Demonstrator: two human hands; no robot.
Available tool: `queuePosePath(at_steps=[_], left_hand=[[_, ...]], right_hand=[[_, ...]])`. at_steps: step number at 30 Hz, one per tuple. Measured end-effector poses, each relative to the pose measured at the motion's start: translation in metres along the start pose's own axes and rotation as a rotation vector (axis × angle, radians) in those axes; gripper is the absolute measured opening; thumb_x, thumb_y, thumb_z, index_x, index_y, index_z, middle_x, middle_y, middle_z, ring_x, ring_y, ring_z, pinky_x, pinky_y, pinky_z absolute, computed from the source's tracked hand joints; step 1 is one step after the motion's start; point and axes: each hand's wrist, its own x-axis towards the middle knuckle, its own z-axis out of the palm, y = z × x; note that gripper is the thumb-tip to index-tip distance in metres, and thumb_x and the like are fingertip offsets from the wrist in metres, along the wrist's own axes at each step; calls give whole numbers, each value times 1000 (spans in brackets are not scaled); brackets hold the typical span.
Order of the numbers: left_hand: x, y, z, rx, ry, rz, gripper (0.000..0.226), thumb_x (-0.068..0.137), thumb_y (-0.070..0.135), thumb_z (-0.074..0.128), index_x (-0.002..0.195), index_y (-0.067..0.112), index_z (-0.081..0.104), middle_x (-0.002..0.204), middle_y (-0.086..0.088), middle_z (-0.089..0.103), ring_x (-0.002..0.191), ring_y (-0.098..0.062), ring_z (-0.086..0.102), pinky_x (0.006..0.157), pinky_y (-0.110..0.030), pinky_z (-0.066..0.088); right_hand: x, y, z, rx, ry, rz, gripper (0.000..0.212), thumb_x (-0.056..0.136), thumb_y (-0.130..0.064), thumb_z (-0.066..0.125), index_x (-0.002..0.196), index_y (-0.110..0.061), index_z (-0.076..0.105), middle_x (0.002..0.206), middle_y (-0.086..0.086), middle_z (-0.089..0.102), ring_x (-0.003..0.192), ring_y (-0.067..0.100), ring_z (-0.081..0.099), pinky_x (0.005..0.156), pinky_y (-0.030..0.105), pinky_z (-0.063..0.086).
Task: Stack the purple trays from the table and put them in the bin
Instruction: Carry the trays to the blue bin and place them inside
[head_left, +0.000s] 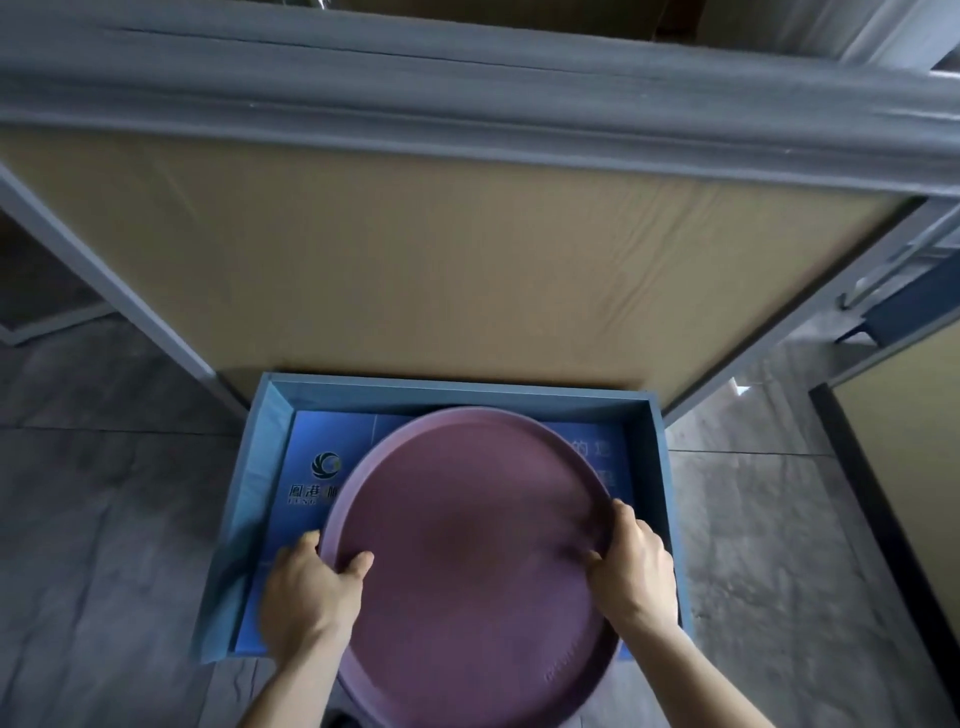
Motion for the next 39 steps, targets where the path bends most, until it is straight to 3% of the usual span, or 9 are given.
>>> queuePosePath(at_steps=[3,7,9,13,16,21,27,34,39], left_hand=[[-1,4,-1,38,19,36,62,71,47,81,115,7,64,113,-14,69,103,-38,64,65,-36,40],[-2,7,-2,66,5,59,53,69,51,82,98,10,65,99,-11,71,92,-35,66,60,-35,41],[-3,7,-2,82,18,68,52,69,51,82,96,9,64,98,-12,71,90,-36,67,58,-36,40],[-6,8,-5,111,44,109,57,68,48,84,101,7,65,99,-15,72,91,-39,68,58,-36,37],[-7,8,-8,150,51,135,66,68,49,84,115,8,63,104,-17,74,96,-39,69,63,-39,43],[-15,1,-6,148,38,222,97,66,45,86,147,18,41,123,-15,68,106,-40,67,81,-47,55],[-20,-3,2,216,2,319,92,65,54,83,145,31,44,145,-5,49,123,-31,57,88,-44,52],[-15,-4,1,303,-44,370,87,72,61,74,146,32,42,140,-7,43,123,-29,53,81,-40,56],[-23,4,-16,378,-133,365,93,77,76,55,154,35,23,163,-10,16,143,-30,34,102,-43,46]], right_hand=[[0,0,1,-55,-6,22,68,83,-25,68,143,-15,36,120,9,61,113,31,57,89,38,46],[5,4,-2,-40,5,55,45,80,-20,67,123,-17,53,103,7,66,98,32,62,75,36,49],[4,5,0,-31,16,57,49,80,-21,69,126,-19,52,104,6,66,98,32,62,75,37,50],[3,8,6,-32,27,42,74,80,-27,72,146,-24,37,113,6,63,103,32,62,80,37,50],[5,11,9,0,39,54,76,79,-27,73,146,-26,38,109,7,64,101,33,62,78,37,50],[6,16,13,67,43,69,79,77,-27,75,147,-31,39,109,7,68,101,34,63,83,38,50],[10,21,19,46,43,52,81,79,-27,76,149,-32,35,106,6,66,101,32,62,82,38,49],[7,25,25,62,6,66,81,86,-31,68,152,-37,22,111,3,58,105,30,59,76,37,46],[-11,10,14,-11,-56,7,97,82,-58,58,154,-28,2,142,11,43,126,34,46,97,44,44]])
